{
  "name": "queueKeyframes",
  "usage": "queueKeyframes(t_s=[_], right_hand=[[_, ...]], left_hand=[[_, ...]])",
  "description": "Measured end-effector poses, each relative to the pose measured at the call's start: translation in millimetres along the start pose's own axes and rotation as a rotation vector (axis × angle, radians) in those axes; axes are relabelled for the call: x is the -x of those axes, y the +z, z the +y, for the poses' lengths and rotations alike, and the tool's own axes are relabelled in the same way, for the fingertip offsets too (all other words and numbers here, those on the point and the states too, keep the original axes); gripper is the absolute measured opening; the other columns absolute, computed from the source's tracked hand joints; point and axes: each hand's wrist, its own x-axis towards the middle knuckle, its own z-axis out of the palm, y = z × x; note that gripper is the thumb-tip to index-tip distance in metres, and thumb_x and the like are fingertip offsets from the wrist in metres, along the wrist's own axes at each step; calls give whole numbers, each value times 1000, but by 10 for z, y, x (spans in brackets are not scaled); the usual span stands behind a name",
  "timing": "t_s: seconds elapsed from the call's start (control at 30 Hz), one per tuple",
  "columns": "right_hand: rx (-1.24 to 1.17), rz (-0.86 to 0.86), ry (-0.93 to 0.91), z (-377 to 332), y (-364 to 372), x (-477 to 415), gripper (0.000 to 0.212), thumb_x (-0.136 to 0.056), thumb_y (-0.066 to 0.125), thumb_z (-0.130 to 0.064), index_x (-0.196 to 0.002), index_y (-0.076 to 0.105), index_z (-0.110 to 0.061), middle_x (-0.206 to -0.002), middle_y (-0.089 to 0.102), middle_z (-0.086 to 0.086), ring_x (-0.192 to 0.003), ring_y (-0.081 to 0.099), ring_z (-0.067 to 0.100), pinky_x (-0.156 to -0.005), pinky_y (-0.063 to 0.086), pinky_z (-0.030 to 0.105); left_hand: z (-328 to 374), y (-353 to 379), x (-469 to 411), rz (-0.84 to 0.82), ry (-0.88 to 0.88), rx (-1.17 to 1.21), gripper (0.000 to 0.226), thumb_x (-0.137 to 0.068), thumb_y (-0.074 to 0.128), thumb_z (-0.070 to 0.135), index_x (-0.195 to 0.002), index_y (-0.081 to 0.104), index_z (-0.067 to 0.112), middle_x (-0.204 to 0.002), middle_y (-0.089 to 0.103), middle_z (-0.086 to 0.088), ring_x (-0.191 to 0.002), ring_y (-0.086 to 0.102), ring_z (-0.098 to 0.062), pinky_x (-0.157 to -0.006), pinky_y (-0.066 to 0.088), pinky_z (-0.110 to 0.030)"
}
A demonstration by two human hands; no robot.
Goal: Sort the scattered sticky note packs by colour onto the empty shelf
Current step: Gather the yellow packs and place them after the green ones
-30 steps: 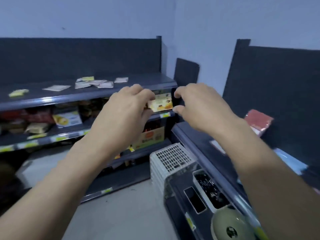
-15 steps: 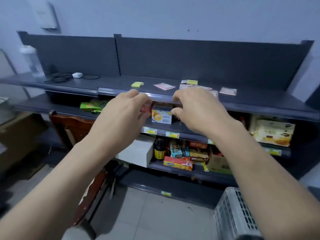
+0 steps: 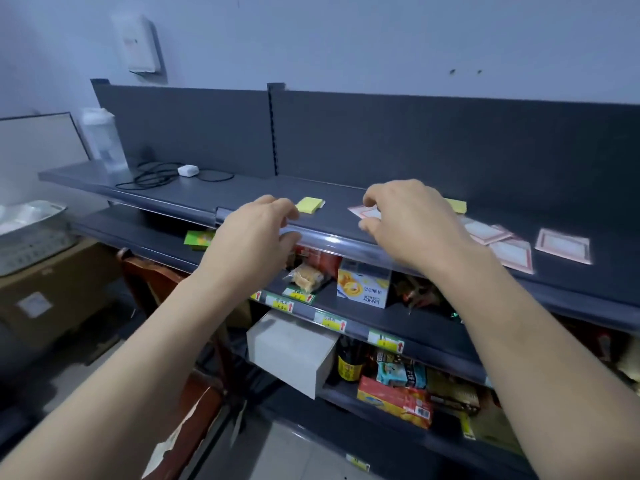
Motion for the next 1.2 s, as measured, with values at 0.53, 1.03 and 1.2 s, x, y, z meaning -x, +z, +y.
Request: queueKeyframes(t_s=[0.53,1.03,1.2], right_hand=[[43,-88,178,335,1031,-1641,24,-95,52,-27,-111,59,-11,-105,64,8,-98,56,29,-69,34,30],[25,-222,380,989,1714,-2173,26,-95,53,-30,-113,60,-11,-106,64,11,-96,59,31,-71,37,31],[-6,-258,410,1347,1827,-2258,23,-93,54,-28,-107,61,-11,-103,63,11,-93,59,32,-71,40,31]], left_hand=[[-1191,1613,-2115,-302,-279,78,34,-88,59,27,-117,55,9,-117,58,-10,-103,55,-30,-79,45,-33],[-1473,2424,-2995,-620,-446,42,51,-70,77,40,-99,52,7,-94,56,-10,-88,56,-30,-66,40,-29],[-1222,2414,-3082,-475,-342,102,27,-80,64,12,-100,46,6,-106,55,-16,-88,51,-31,-63,37,-33]])
